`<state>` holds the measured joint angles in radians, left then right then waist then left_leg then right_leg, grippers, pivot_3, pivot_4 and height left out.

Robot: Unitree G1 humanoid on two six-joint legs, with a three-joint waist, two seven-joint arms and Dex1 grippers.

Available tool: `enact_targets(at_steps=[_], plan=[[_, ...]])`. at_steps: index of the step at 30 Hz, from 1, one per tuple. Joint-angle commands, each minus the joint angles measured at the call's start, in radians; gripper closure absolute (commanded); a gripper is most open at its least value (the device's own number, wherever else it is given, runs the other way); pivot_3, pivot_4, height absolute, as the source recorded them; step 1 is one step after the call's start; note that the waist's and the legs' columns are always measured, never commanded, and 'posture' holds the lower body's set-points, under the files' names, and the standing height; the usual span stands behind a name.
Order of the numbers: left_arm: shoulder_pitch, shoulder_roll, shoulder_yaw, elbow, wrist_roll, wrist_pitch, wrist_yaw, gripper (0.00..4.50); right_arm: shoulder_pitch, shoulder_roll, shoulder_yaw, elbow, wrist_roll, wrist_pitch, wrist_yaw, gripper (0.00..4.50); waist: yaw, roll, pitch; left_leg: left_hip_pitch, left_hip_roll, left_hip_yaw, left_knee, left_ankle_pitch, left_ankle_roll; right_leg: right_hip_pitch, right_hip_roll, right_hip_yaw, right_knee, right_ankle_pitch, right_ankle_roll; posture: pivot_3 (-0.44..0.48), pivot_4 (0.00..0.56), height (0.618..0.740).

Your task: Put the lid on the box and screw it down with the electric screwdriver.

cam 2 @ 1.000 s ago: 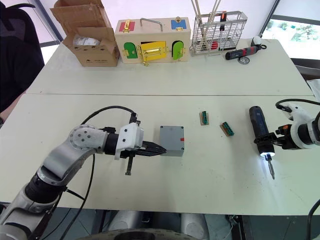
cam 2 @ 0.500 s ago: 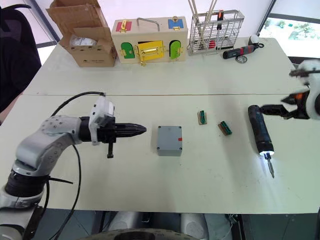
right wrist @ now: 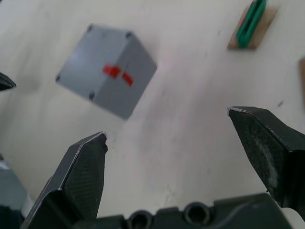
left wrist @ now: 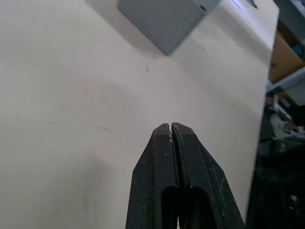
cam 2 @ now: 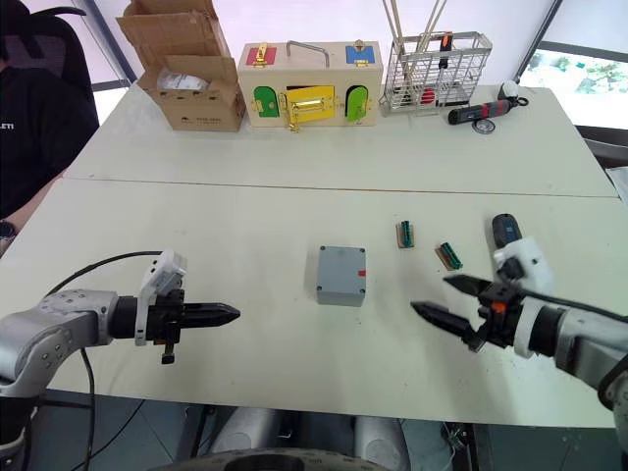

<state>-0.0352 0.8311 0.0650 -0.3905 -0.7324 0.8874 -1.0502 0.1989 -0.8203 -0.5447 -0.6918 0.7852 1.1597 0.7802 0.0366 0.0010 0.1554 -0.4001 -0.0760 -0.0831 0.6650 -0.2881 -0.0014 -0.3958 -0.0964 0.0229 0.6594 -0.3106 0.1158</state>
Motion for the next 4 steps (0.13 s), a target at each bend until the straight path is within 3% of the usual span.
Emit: enact_targets(at_steps=[1,4], plan=[[0.011,0.026,0.039,-0.007,-0.026,0.006,-0.011,4.50,0.034,-0.038,0.085,-0.020,-0.032,-0.069,0.024,0.03,-0.001,0.000,0.000,0.000,0.000,0.000,0.000,0.000,0.000,0.000,0.000,0.000,0.000,0.000,0.000,0.000,0.150,0.740],[0.012,0.032,0.048,-0.006,-0.036,0.011,-0.007,4.50,0.033,-0.064,0.188,0.003,-0.100,-0.136,0.016,0.03,-0.001,0.000,0.000,0.000,0.000,0.000,0.000,0.000,0.000,0.000,0.000,0.000,0.000,0.000,0.000,0.000,0.150,0.740]])
